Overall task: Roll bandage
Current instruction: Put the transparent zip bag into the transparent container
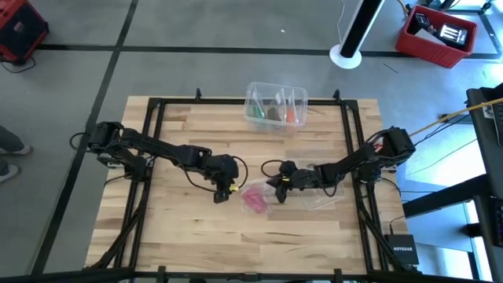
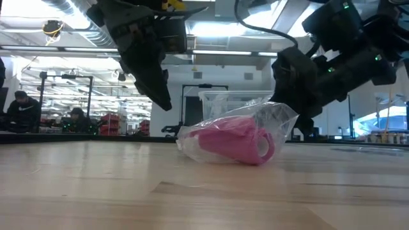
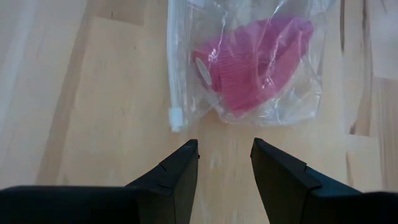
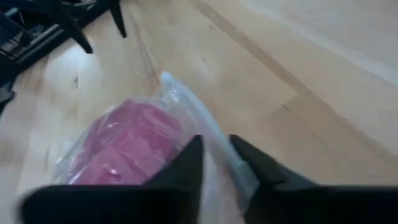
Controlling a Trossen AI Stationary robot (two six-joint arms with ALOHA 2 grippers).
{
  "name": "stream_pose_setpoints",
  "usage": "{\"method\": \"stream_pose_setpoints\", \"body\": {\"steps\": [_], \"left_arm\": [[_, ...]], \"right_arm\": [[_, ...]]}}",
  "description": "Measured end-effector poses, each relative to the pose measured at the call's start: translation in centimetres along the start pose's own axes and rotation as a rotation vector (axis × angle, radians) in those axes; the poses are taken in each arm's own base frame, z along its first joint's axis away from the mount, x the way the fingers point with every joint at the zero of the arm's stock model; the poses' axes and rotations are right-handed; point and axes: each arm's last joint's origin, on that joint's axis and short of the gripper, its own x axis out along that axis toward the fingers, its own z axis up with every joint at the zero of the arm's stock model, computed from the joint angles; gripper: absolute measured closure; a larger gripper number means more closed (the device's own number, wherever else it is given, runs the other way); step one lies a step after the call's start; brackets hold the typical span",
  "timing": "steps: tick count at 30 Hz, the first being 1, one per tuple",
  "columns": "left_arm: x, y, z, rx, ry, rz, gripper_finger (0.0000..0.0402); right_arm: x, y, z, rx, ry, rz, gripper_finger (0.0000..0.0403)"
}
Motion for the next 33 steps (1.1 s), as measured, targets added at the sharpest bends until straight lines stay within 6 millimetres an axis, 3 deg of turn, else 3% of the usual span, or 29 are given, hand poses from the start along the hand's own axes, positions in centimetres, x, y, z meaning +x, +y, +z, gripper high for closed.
{"method": "stream_pose_setpoints", "body": {"steps": [3, 8, 13, 19, 24, 29, 33], "left_arm": [[-0.1, -0.1, 0.0, -0.025, 0.002, -0.002, 0.026], [-1.8, -0.8, -0.4, -0.033, 0.006, 0.007, 0.026], [-5.5, -1.7, -0.5, -0.025, -0.087, 0.054, 0.026], [-10.6, -1.7, -1.2, -0.02, -0.214, 0.148, 0.026], [-13.8, -1.2, -1.9, -0.018, -0.312, 0.251, 0.026], [-15.3, -1.1, -2.0, -0.011, -0.389, 0.289, 0.026], [-15.3, -1.1, -2.0, 0.001, -0.386, 0.292, 0.026]], "right_arm": [[0.0, 0.1, 0.1, -0.054, -0.009, 0.004, 0.0386], [-0.5, 1.6, 0.7, -0.178, -0.062, 0.035, 0.0392], [-1.7, 4.3, 3.5, -0.31, -0.122, 0.019, 0.0393], [-4.1, 7.0, 9.2, -0.495, -0.123, -0.099, 0.0397], [-6.7, 8.0, 15.4, -0.573, -0.213, -0.28, 0.0399], [-8.7, 7.4, 21.6, -0.553, -0.337, -0.517, 0.04], [-9.3, 4.8, 24.9, -0.494, -0.401, -0.679, 0.04]]}}
